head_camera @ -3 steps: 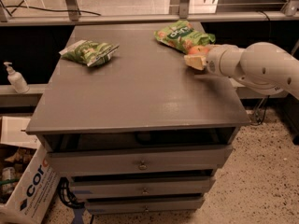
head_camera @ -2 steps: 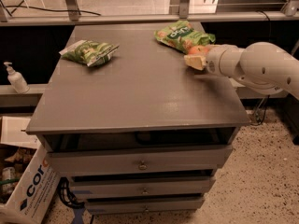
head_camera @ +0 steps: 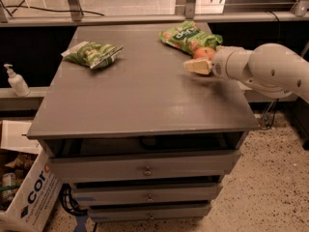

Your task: Move apple near green rice chip bag

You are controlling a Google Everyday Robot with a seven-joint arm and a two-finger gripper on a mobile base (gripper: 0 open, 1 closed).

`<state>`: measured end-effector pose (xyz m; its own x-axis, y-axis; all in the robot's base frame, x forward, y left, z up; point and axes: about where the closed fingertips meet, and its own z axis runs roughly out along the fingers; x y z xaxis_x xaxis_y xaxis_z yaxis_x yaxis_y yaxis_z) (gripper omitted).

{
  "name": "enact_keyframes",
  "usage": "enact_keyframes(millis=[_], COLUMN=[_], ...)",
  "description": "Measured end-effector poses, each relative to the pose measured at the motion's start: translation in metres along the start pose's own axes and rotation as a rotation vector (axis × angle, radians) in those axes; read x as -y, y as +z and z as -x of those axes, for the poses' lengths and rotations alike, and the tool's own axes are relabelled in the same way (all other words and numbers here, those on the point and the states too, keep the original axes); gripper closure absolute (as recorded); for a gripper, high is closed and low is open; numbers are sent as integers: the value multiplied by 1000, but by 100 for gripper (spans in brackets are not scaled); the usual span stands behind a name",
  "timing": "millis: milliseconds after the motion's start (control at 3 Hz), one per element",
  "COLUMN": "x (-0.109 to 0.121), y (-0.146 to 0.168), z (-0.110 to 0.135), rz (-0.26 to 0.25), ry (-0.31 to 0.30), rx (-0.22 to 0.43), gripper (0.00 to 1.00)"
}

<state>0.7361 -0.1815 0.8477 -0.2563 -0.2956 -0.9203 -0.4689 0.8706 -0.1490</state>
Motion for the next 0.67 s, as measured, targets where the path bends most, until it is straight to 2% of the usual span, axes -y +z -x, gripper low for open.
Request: enact_keyframes(millis=[667], x=[0], y=[-21], z=[13], rz=[38], ry=[7], rx=[31], gripper=[0])
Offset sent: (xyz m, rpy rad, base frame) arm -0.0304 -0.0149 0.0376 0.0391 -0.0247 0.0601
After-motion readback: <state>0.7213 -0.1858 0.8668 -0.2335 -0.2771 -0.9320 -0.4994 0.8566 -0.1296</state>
